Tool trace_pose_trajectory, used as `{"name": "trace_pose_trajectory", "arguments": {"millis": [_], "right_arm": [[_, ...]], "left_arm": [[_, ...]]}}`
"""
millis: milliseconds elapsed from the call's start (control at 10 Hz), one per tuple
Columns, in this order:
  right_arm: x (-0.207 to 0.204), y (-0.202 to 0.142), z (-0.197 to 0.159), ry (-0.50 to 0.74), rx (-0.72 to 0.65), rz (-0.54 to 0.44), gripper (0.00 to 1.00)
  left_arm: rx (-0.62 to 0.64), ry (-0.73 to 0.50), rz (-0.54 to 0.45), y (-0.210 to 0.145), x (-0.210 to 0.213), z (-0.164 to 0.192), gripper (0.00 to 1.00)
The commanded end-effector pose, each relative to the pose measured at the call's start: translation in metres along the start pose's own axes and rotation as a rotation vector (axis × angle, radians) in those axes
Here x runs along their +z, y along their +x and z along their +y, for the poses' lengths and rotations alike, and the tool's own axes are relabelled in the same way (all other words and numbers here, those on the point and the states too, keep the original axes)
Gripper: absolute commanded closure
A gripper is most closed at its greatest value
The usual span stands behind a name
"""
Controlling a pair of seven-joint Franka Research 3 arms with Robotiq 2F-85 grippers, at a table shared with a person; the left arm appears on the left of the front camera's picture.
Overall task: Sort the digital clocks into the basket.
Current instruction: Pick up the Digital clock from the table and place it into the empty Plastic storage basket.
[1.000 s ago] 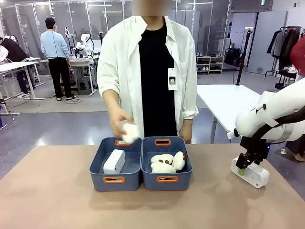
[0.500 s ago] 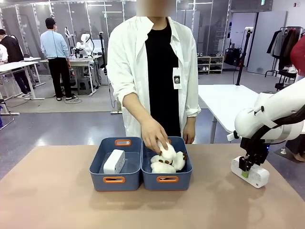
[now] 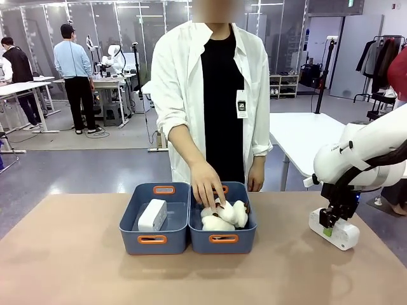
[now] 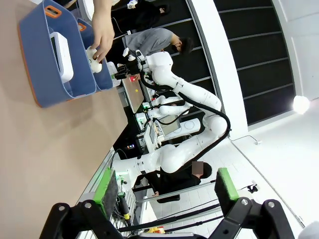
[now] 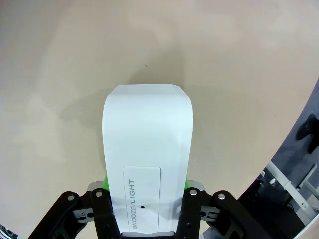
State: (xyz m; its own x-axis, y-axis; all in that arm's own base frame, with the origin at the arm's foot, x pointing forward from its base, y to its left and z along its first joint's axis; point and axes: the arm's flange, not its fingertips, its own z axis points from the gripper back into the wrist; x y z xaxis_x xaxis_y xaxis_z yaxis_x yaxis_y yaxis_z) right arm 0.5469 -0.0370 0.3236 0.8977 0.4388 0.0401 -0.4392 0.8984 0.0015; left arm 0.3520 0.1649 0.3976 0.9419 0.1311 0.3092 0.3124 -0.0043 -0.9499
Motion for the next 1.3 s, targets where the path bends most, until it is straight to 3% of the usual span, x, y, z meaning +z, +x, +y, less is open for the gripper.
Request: {"name": "trace_pose_trajectory", "arguments": {"millis": [0, 400, 1100, 1200], "right_arm": [[0.027, -0.015, 0.012, 0.006, 0.014, -0.083, 1.00], [0.091, -0.042, 0.050, 0.063, 0.155, -0.206, 1.00], [0.101, -0.038, 0.058, 0.024, 0.135, -0.202, 1.00], [0.097, -0.040, 0.058, 0.028, 0.137, -0.195, 0.50]], "left_arm": [[-0.008, 0.001, -0.003, 0.004, 0.001, -0.001, 0.00], [-0.008, 0.001, -0.003, 0.004, 0.001, -0.001, 0.00], [-0.008, 0.001, -0.003, 0.004, 0.001, -0.001, 0.00], [-0.008, 0.001, -0.003, 0.004, 0.001, -0.001, 0.00]]}}
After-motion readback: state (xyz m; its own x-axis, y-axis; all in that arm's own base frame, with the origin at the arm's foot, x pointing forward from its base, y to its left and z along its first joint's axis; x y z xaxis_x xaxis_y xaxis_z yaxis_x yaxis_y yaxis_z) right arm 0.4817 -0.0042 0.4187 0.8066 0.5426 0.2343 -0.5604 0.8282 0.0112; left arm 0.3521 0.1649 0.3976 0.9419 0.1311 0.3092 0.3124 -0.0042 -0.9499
